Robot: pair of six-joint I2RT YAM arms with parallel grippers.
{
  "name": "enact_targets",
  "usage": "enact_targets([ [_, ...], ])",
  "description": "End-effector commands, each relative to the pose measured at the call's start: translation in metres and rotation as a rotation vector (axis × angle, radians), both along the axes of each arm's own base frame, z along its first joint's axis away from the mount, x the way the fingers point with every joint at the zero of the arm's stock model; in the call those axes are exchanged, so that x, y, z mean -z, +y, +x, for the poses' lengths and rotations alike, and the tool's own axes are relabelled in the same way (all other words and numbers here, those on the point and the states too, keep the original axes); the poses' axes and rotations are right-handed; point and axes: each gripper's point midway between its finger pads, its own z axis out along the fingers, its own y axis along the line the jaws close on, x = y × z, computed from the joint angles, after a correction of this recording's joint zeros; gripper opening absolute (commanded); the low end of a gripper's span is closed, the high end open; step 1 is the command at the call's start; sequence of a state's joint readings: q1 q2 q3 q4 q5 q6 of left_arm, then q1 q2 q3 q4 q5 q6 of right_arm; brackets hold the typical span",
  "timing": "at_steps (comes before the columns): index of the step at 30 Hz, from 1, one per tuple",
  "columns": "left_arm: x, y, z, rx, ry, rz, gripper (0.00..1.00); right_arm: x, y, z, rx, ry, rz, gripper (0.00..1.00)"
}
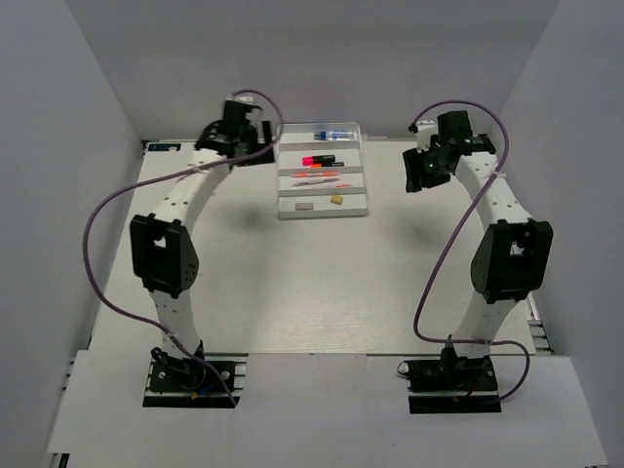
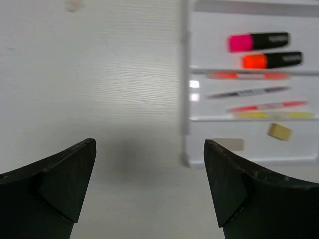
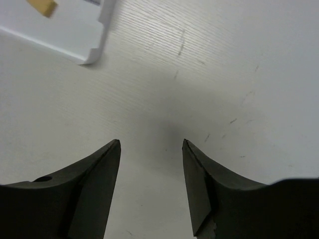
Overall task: Sort the stationery into containers
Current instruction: Reset both arms
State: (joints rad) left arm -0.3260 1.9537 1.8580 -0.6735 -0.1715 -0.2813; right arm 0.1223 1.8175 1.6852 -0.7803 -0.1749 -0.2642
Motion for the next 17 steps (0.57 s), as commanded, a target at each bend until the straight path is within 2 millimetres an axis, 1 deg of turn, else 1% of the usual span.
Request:
enact_targets([
  [1, 0.025, 0.073, -0.014, 0.003, 0.137, 0.032, 0.98, 0.025, -0.024, 0.019, 0.084, 0.044, 0.037, 0.60],
  [2, 0.037, 0.092, -0.015, 0.021, 0.160, 0.073, 0.98, 0.038, -0.031, 0.027, 0.098, 0.056, 0.026, 0.61],
  [3, 0.044, 0.098, -0.018, 0.040, 0.187, 0.090, 0.98, 0.043, -0.044, 0.032, 0.127, 0.057, 0.023, 0.64],
  [4, 0.049, 0.103, -0.020, 0.058, 0.203, 0.096, 0.98, 0.049, -0.045, 0.036, 0.128, 0.059, 0.016, 0.65],
  [5, 0.060, 0.110, -0.024, 0.065, 0.226, 0.106, 0.98, 0.055, -0.046, 0.040, 0.127, 0.059, 0.010, 0.67],
  [6, 0.059, 0.126, -0.027, 0.044, 0.221, 0.101, 0.98, 0.068, -0.069, 0.047, 0.173, 0.064, -0.003, 0.68],
  [7, 0.061, 0.127, -0.024, 0.057, 0.195, 0.075, 0.98, 0.074, -0.075, 0.051, 0.184, 0.064, -0.017, 0.72],
  [8, 0.075, 0.135, -0.032, 0.042, 0.220, 0.075, 0.98, 0.079, -0.083, 0.054, 0.202, 0.064, -0.022, 0.73],
  [9, 0.078, 0.142, -0.032, 0.028, 0.218, 0.073, 0.98, 0.090, -0.088, 0.057, 0.210, 0.079, -0.026, 0.74],
  [10, 0.082, 0.154, -0.031, 0.002, 0.217, 0.068, 0.98, 0.095, -0.091, 0.059, 0.217, 0.085, -0.028, 0.75],
  [11, 0.089, 0.162, -0.032, -0.024, 0.230, 0.069, 0.98, 0.104, -0.097, 0.061, 0.233, 0.102, -0.024, 0.75],
  [12, 0.095, 0.168, -0.033, -0.037, 0.243, 0.061, 0.98, 0.108, -0.099, 0.061, 0.239, 0.109, -0.024, 0.76],
  [13, 0.105, 0.180, -0.032, -0.064, 0.264, 0.054, 0.98, 0.112, -0.101, 0.062, 0.241, 0.113, -0.024, 0.76],
  [15, 0.113, 0.188, -0.029, -0.065, 0.266, 0.040, 0.98, 0.121, -0.107, 0.059, 0.248, 0.128, -0.030, 0.77],
  [16, 0.120, 0.197, -0.028, -0.077, 0.273, 0.035, 0.98, 0.123, -0.109, 0.061, 0.252, 0.119, -0.033, 0.77],
  [17, 0.120, 0.197, -0.025, -0.068, 0.261, 0.014, 0.98, 0.125, -0.111, 0.061, 0.252, 0.120, -0.032, 0.77],
])
